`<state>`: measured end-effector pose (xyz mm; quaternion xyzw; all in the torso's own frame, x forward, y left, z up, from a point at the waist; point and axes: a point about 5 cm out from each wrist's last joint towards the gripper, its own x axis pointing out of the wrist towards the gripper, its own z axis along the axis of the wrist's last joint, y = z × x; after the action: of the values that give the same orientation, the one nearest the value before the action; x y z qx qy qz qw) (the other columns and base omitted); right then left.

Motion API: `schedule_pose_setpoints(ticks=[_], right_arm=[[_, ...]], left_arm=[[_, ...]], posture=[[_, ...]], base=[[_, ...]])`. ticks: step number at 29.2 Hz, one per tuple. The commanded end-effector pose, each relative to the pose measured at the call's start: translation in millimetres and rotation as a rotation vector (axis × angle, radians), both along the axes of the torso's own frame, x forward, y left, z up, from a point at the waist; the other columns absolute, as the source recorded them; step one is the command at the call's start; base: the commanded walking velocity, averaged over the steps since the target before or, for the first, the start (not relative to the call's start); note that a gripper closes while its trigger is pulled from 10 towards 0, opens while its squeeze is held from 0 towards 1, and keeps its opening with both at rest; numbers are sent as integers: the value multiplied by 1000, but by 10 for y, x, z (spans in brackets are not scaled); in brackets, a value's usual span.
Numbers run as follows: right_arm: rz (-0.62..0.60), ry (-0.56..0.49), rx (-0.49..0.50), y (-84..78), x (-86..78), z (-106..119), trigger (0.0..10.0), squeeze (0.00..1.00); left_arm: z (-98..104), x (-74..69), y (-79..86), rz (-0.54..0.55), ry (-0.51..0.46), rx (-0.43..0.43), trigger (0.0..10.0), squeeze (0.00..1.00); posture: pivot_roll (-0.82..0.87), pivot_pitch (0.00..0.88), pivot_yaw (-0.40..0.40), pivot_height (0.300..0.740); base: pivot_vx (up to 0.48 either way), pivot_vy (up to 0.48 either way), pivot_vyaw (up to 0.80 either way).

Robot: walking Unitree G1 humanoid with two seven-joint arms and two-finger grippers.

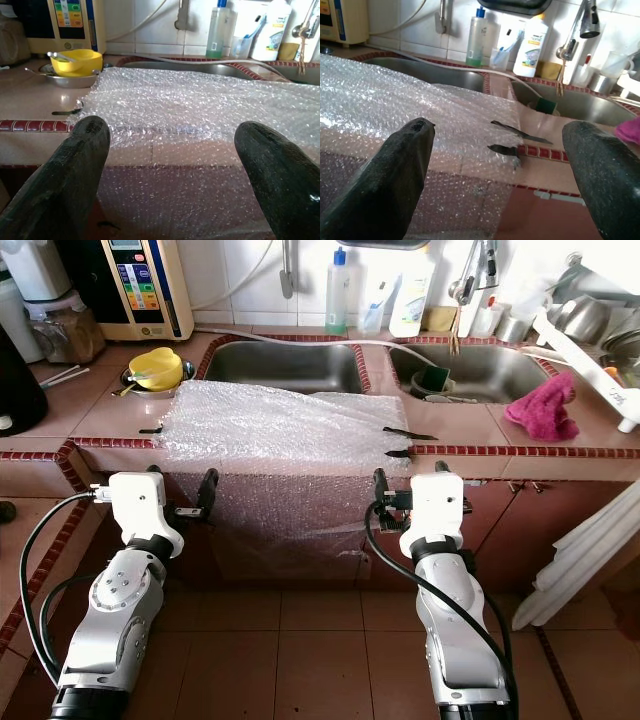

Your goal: Kitchen organization

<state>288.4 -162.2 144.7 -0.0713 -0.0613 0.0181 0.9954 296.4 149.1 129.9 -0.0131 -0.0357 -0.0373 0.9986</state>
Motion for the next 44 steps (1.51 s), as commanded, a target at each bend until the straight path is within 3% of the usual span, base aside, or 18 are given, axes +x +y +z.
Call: schedule_pose_setpoints(ticks=[1,9,21,33,44], right_arm=[[12,-9,-11,13,9,12,10000,0],[13,-4,-10,16,-3,-5,10000,0],[10,0,-5,5,-6,-12,10000,0],[-9,4,7,-32,-12,-27,10000,0],[-17,23,18,-52,-19,-50,10000,0]], left_arm=[[20,14,-28,-10,-3,-7,10000,0],[14,11,-30,-9,3,-8,10000,0],[-2,11,-42,-13,9,-10,10000,0],[-27,15,-66,-14,22,-3,10000,0],[-36,12,-86,-29,29,-20,10000,0]], posture=[[-14,0,-7,740],[-16,0,-8,740],[-18,0,-7,740],[-22,0,-5,740],[-28,0,-6,740]], base=[[334,0,0],[337,0,0],[386,0,759],[370,0,0],[0,-55,-410]])
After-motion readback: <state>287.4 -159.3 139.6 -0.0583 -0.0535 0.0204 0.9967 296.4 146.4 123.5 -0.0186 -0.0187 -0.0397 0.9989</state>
